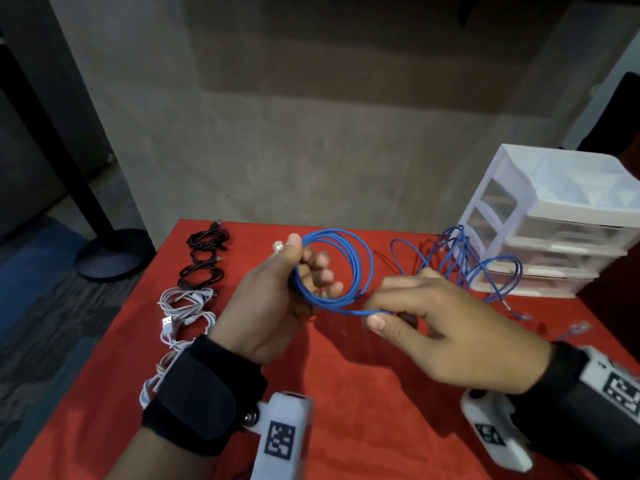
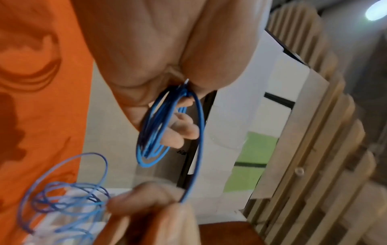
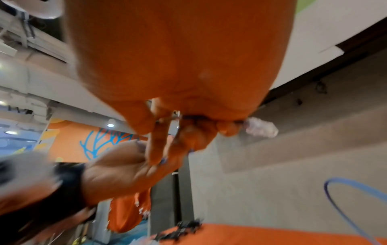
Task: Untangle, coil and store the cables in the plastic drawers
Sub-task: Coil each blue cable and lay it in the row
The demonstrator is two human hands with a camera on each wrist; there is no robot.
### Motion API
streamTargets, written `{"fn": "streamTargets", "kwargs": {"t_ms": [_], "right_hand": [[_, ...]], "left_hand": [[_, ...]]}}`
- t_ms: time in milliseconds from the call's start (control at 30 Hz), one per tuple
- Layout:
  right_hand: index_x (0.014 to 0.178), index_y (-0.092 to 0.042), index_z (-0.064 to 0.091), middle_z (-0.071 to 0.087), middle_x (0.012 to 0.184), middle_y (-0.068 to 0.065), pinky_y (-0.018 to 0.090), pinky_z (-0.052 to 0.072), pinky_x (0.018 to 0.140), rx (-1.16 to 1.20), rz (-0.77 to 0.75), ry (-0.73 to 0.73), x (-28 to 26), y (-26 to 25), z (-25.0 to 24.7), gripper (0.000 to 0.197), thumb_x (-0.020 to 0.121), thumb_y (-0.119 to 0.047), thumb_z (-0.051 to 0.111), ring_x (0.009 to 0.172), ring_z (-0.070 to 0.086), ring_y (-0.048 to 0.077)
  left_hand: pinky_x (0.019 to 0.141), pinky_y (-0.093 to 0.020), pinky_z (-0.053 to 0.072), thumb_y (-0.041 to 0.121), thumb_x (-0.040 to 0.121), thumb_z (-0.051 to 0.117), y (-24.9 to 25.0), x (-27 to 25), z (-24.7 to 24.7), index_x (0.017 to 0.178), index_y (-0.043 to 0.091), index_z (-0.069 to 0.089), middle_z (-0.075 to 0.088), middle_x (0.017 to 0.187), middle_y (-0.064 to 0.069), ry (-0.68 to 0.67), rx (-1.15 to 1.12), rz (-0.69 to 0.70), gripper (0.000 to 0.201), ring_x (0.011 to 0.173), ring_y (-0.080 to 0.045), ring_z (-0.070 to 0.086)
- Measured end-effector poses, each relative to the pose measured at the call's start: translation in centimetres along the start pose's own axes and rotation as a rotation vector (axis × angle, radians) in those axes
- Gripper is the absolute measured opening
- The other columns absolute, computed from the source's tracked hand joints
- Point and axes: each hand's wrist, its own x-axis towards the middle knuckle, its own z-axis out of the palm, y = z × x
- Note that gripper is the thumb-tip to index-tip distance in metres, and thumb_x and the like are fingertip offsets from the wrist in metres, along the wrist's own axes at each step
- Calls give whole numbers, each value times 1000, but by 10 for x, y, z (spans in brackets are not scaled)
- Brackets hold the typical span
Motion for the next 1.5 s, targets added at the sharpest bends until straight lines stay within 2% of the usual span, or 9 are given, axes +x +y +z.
{"fn": "streamTargets", "kwargs": {"t_ms": [300, 500, 633, 800, 967, 1067, 1167, 1267, 1500], "right_hand": [[77, -31, 33, 39, 71, -16, 31, 37, 76, 37, 62, 45, -23, -26, 51, 34, 108, -46, 38, 69, 40, -3], [93, -32, 66, 48, 117, -7, 46, 43, 89, -95, 120, 277, -28, -12, 53, 22, 101, -44, 50, 108, 46, 20], [98, -22, 79, 47, 87, -2, 35, 41, 79, -60, 144, 703, -24, -12, 54, 13, 91, -31, 72, 82, 47, 22], [100, -39, 80, 48, 82, -7, 45, 36, 80, -247, 247, 700, -21, -2, 56, 17, 88, -44, 70, 84, 48, 23], [107, -20, 79, 73, 98, -9, 30, 52, 89, 520, 375, 531, 3, 5, 69, 20, 96, -29, 64, 95, 69, 7], [102, -11, 69, 72, 79, 5, 29, 53, 74, 866, 465, 640, 26, -1, 70, 15, 95, 2, 65, 71, 66, 12], [111, -17, 64, 62, 72, 2, 24, 47, 67, 948, 508, 652, 34, 1, 74, 32, 92, 9, 63, 66, 58, 11], [96, -19, 76, 65, 72, -9, 18, 44, 69, 840, 536, 540, 26, 5, 79, 23, 92, 3, 67, 68, 54, 2], [105, -9, 63, 61, 77, 15, 30, 47, 58, 1271, 435, 586, 32, -13, 66, 9, 101, -5, 56, 62, 53, 19]], "left_hand": [[54, -17, 42, 26, 105, 42, 18, 1, -16, 80, 17, 49, 27, 64, 11, 70, -358, -133, 27, 44, -5, 27], [45, -18, 37, 27, 107, 42, 18, 3, -15, 76, 17, 49, 25, 60, 10, 177, -423, -12, 33, 41, -6, 22], [43, -16, 31, 31, 106, 45, 20, -1, -10, 75, 20, 48, 24, 58, 10, 184, -311, 99, 33, 44, -6, 20], [44, -18, 32, 33, 107, 43, 16, -5, -4, 78, 20, 46, 22, 58, 10, 114, -291, 190, 32, 45, -6, 19], [41, -18, 26, 32, 106, 42, 1, -7, 9, 75, 19, 46, 21, 56, 10, 24, -253, 136, 34, 41, -4, 20], [39, -18, 25, 32, 105, 42, -10, -7, 14, 73, 19, 47, 20, 54, 10, 29, -226, 111, 35, 40, -3, 19], [39, -18, 25, 33, 105, 43, -10, -6, 9, 71, 19, 49, 20, 56, 10, 54, -244, 124, 37, 41, -4, 18], [41, -18, 25, 33, 106, 42, -5, -4, 3, 74, 20, 47, 20, 56, 10, 41, -258, 151, 35, 41, -5, 19], [44, -18, 33, 34, 106, 44, -21, 5, 2, 79, 17, 46, 22, 52, 10, 149, -185, 64, 32, 38, -4, 21]]}}
